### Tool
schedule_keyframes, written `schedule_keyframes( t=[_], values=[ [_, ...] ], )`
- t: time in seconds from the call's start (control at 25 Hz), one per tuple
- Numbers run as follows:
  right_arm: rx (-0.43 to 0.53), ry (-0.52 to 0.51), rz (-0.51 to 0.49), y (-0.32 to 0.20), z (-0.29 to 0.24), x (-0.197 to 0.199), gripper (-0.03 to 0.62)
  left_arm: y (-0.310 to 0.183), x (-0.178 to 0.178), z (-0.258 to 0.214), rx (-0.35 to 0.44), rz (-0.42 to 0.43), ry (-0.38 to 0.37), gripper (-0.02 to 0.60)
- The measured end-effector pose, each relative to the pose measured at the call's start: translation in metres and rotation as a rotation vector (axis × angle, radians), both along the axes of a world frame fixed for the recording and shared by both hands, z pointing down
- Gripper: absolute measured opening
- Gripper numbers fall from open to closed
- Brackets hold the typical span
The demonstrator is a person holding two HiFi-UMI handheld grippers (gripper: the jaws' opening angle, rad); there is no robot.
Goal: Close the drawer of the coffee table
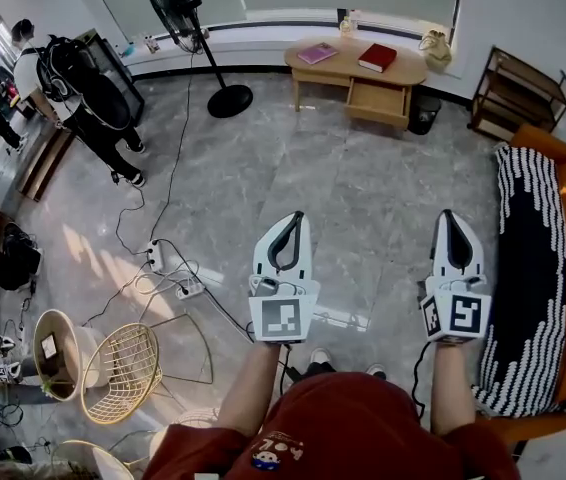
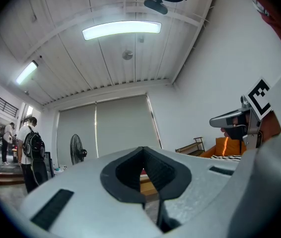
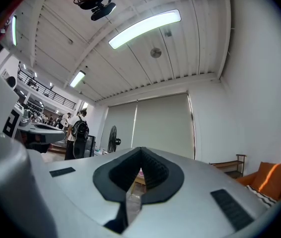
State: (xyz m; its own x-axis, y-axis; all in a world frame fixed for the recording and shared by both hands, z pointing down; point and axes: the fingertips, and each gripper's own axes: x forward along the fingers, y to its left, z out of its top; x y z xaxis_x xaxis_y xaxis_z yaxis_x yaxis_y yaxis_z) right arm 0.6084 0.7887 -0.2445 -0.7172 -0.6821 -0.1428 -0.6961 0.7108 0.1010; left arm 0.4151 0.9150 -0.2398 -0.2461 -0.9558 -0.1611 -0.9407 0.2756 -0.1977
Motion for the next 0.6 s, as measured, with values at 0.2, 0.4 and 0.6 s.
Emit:
schedule_keyframes(
  t=[0.2,0.4,0.6],
  values=[
    [-0.034,0.014,-0.029,0.008,0.009,-0.02,0.156,0.008,-0.012,0.006,-0.002,-0.003,0.006,0.006],
    [-0.038,0.041,-0.013,0.013,0.02,-0.034,0.215,0.018,-0.026,0.012,-0.009,-0.007,0.016,0.008],
    [-0.055,0.034,-0.026,0.02,0.025,-0.056,0.218,0.031,-0.051,0.019,-0.013,-0.034,0.014,0.008]
  ],
)
